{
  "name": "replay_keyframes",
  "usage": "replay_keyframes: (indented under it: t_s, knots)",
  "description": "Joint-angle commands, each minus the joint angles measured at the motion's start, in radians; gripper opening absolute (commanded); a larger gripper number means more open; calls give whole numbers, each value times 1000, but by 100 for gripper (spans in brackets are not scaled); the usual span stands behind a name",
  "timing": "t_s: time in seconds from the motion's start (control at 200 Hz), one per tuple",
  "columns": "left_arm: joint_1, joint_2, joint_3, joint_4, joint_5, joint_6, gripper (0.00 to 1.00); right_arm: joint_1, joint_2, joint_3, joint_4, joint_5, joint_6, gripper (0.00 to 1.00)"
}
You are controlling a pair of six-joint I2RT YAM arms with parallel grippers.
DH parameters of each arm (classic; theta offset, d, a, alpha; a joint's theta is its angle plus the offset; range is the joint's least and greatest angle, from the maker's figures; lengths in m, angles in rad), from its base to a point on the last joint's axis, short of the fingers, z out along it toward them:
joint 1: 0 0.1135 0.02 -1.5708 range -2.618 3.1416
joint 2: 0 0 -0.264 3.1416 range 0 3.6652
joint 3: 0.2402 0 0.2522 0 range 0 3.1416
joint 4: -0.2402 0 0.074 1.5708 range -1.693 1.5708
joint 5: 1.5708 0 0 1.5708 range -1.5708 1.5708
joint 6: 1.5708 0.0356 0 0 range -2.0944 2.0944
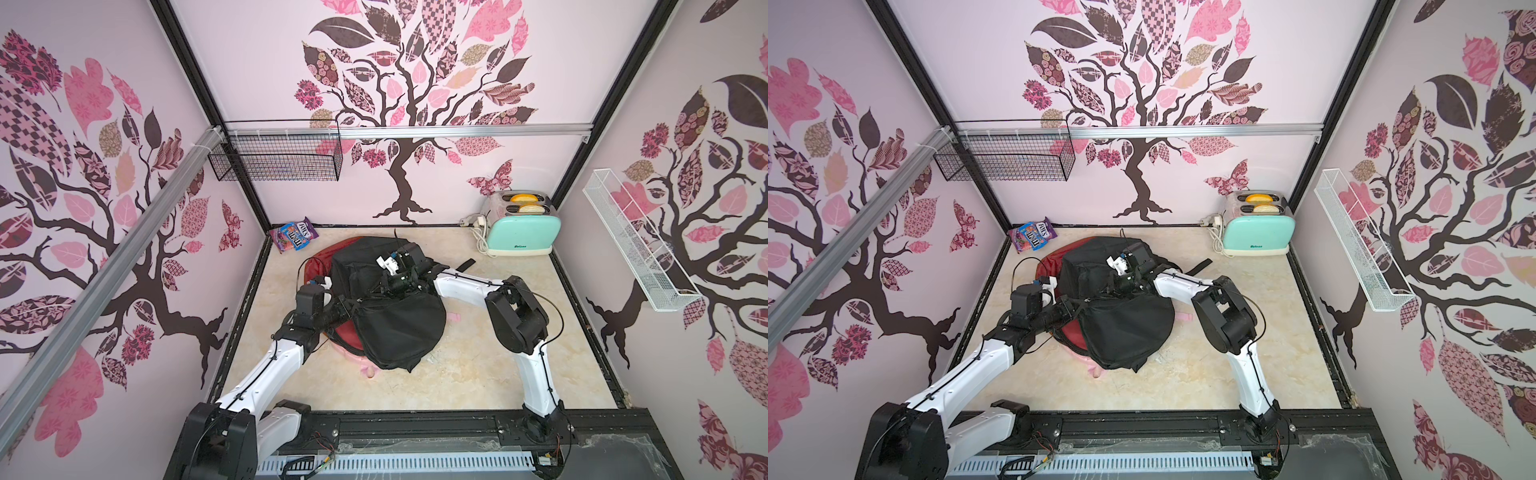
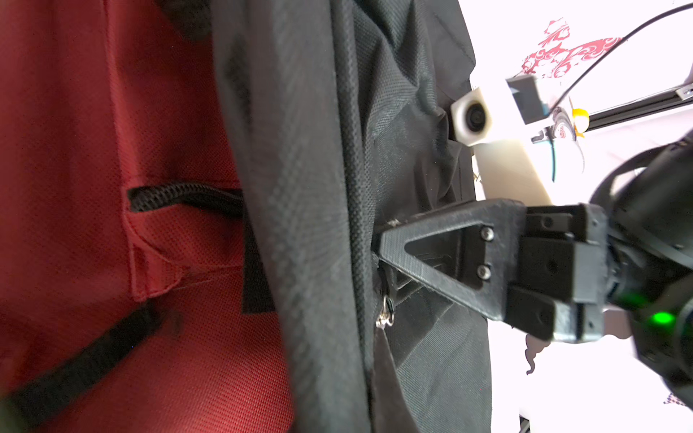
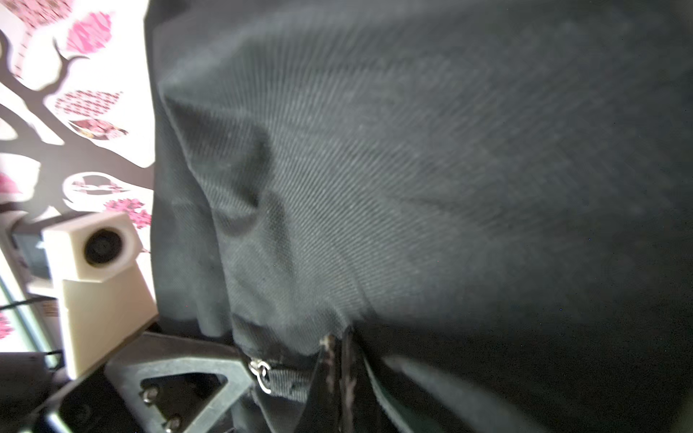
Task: Zip up the backpack
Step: Zip the zipper on the backpack.
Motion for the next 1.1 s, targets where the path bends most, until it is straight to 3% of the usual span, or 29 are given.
replay_keyframes:
  t_s: [0.0, 1.095]
  knots:
    - [-1, -15, 34, -11, -24, 24, 0, -5, -39, -10, -127, 103, -101, 0]
    - [11, -17, 41, -63, -84, 26, 0, -112, -175, -105, -270, 266, -207, 0]
